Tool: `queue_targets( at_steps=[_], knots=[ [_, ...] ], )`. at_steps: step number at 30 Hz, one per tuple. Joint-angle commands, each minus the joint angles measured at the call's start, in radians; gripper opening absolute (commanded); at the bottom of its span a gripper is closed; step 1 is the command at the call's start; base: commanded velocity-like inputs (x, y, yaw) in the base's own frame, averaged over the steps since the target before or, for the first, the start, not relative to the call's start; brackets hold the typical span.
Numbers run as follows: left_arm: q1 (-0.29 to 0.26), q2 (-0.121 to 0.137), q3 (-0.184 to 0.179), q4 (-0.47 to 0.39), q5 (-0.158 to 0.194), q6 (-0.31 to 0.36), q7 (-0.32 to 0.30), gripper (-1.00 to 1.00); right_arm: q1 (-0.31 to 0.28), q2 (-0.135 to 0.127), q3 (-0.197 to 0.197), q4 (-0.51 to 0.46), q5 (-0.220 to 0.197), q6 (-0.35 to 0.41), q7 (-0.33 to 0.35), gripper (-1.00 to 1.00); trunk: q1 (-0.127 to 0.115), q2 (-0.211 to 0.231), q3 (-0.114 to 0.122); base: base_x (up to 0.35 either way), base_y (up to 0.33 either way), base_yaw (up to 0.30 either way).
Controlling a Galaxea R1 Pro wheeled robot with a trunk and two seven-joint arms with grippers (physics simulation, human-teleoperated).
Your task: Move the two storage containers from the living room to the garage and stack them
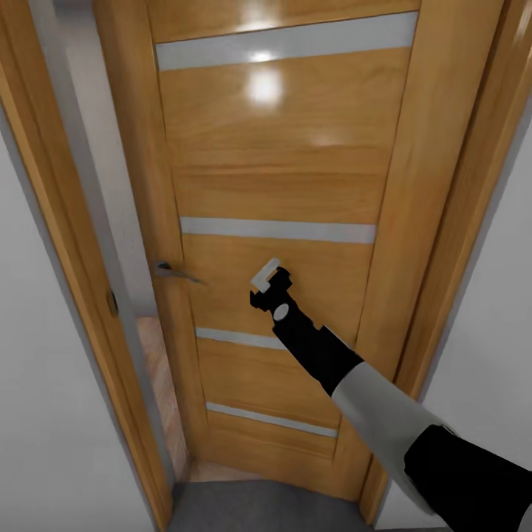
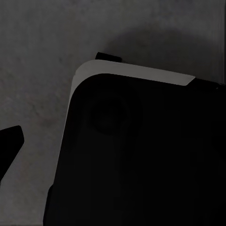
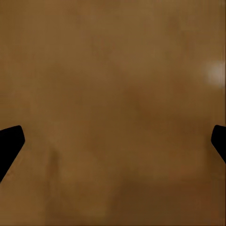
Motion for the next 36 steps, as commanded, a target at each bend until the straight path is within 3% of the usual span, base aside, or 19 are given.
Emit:
queue_targets(
  at_steps=[1,3,5,7,8,10,12,21,29,34,36],
  knots=[
    [0.000,0.000,0.003,-0.001,0.002,-0.002,0.001,1.00,-0.001,0.000,0.021,-0.003,0.002,0.005,-0.003,1.00,0.001,0.000,-0.001,0.317,0.000,0.000],
    [0.000,0.000,0.003,-0.001,0.002,-0.002,0.000,1.00,-0.001,0.000,0.075,-0.012,0.001,0.004,-0.001,1.00,0.001,0.000,-0.001,0.319,0.000,0.000],
    [0.000,0.000,0.003,-0.001,0.002,-0.002,0.000,1.00,-0.001,0.000,0.099,-0.016,-0.004,0.003,-0.001,1.00,0.001,0.000,-0.001,0.320,0.000,0.000],
    [0.000,0.000,0.003,-0.001,0.002,-0.002,0.000,1.00,-0.001,0.000,0.117,-0.025,-0.039,0.003,0.000,1.00,0.001,0.000,-0.001,0.321,0.000,0.000],
    [0.000,0.000,0.003,-0.001,0.002,-0.002,0.000,1.00,-0.001,0.000,0.123,-0.031,-0.078,0.004,0.000,1.00,0.001,0.000,-0.001,0.321,0.000,0.000],
    [0.000,0.000,0.003,-0.001,0.002,-0.002,0.000,1.00,-0.001,0.000,0.128,-0.037,-0.119,0.006,-0.001,1.00,0.001,0.000,-0.001,0.321,0.000,0.000],
    [0.000,0.000,0.003,-0.001,0.002,-0.002,0.000,1.00,-0.001,0.000,0.129,-0.038,-0.132,0.008,-0.003,1.00,0.001,0.000,-0.001,0.321,0.000,0.000],
    [0.000,0.000,0.003,-0.001,0.002,-0.002,0.000,1.00,-0.001,0.000,0.130,-0.028,-0.143,0.014,-0.011,1.00,0.001,0.000,-0.001,0.311,0.000,0.000],
    [0.000,0.000,0.003,-0.001,0.002,-0.002,0.000,1.00,-0.007,0.000,0.126,0.052,-0.144,0.038,-0.028,1.00,0.001,0.000,-0.001,0.021,0.000,0.000],
    [0.000,0.000,0.003,-0.001,0.002,-0.002,0.000,1.00,-0.080,0.000,0.121,0.154,-0.153,0.043,-0.047,1.00,0.001,0.000,-0.001,0.001,0.000,0.000],
    [0.000,0.000,0.003,-0.001,0.002,-0.002,0.000,1.00,-0.111,0.000,0.119,0.199,-0.177,0.043,-0.052,1.00,0.001,0.000,-0.001,0.000,0.000,0.000]
  ],
)
